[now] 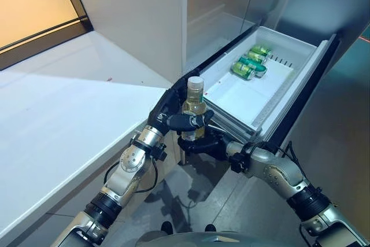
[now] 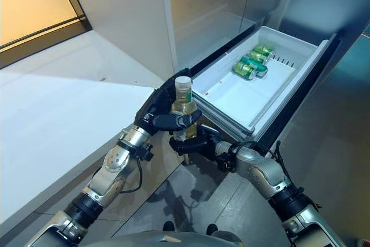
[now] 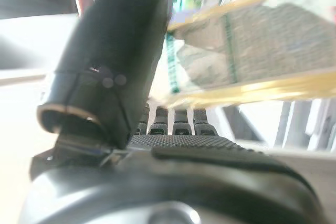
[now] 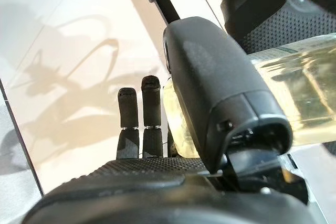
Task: Put drinks into fridge and close the fridge
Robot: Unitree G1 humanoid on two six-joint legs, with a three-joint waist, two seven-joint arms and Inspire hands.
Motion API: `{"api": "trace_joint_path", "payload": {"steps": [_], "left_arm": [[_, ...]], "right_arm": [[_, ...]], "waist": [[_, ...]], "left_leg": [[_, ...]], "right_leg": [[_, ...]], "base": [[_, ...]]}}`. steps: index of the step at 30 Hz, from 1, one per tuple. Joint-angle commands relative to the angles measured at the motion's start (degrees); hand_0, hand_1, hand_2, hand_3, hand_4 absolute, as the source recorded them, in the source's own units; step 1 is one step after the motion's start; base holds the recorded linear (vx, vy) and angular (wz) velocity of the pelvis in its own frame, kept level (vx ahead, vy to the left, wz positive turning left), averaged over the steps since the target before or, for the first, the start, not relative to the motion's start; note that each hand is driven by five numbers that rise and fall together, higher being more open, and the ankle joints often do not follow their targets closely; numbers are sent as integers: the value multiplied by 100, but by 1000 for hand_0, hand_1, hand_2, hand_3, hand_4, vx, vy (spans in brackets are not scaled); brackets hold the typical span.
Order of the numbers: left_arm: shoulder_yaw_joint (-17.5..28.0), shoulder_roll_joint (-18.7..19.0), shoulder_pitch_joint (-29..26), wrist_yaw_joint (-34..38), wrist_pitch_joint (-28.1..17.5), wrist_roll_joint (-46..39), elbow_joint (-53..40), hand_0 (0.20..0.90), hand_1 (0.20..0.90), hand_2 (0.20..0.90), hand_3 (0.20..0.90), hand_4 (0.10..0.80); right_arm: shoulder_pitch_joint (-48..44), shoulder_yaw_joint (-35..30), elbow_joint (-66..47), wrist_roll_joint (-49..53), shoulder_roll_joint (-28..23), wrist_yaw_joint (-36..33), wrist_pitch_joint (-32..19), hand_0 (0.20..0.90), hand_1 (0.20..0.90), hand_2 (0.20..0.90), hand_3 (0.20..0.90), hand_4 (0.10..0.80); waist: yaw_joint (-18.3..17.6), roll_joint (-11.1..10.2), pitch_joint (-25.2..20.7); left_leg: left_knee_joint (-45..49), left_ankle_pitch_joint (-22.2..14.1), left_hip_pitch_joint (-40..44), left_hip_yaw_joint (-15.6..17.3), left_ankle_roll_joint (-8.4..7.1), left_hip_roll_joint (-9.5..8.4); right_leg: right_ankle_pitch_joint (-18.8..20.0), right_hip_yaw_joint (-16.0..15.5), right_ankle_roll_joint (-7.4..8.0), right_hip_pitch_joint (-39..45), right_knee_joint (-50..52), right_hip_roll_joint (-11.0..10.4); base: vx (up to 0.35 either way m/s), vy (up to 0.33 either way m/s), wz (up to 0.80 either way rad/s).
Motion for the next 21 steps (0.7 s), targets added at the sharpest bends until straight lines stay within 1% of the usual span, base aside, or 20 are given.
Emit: {"api": "trace_joint_path", "payload": {"steps": [1,6,9,11,15,17,20,21], "left_arm": [[511,30,-274,206,-756,-95,-317,900,900,900,900,800],[690,22,-140,361,-699,-210,-328,900,900,900,900,800],[771,30,-45,234,-498,-316,-290,900,900,900,900,800],[775,39,22,-34,-301,-498,-253,900,900,900,900,800],[726,51,242,-716,254,-951,-150,900,900,900,900,800],[668,93,429,-1031,530,-1096,-54,900,900,900,900,800],[562,231,803,-1470,738,-1062,178,900,900,900,900,800],[547,248,845,-1526,746,-1069,218,900,900,900,900,800]], "right_arm": [[-695,-799,-590,379,385,32,-1063,300,300,300,200,100],[-859,-1108,-634,122,231,-401,-1296,300,300,300,200,100],[-1170,-1380,-586,-104,47,-831,-1392,300,300,300,200,100],[-1339,-1498,-532,-242,-66,-1044,-1461,300,300,300,200,100],[-1716,-1800,-349,36,-302,-1518,-1542,300,300,300,200,100],[-1853,-1963,-193,-42,-430,-1669,-1667,300,300,300,200,100],[-2061,-2277,64,-27,-913,-1770,-1778,300,300,300,200,100],[-2081,-2304,92,-27,-975,-1788,-1794,300,300,300,200,100]], "waist": [[22,-205,-447],[48,-218,-434],[89,-221,-421],[115,-226,-414],[171,-223,-388],[208,-225,-377],[262,-216,-362],[268,-214,-361]], "left_leg": [[395,-739,-126,79,288,-331],[414,-765,-122,47,276,-328],[420,-779,-123,10,266,-332],[438,-793,-131,-7,266,-336],[486,-826,-153,-29,265,-330],[509,-839,-173,-45,266,-332],[525,-837,-192,-62,262,-328],[523,-835,-195,-64,262,-328]], "right_leg": [[-341,8,261,-359,617,50],[-367,-15,242,-341,629,58],[-384,-52,226,-323,631,63],[-404,-71,218,-324,654,63],[-458,-127,196,-332,720,59],[-487,-157,186,-335,748,60],[-527,-214,168,-341,791,57],[-531,-217,167,-343,792,58]], "base": [[15,-24,7],[9,-4,1],[7,-4,1],[20,-11,6],[24,-11,14],[30,-10,10],[24,-2,11],[15,-1,21]]}}
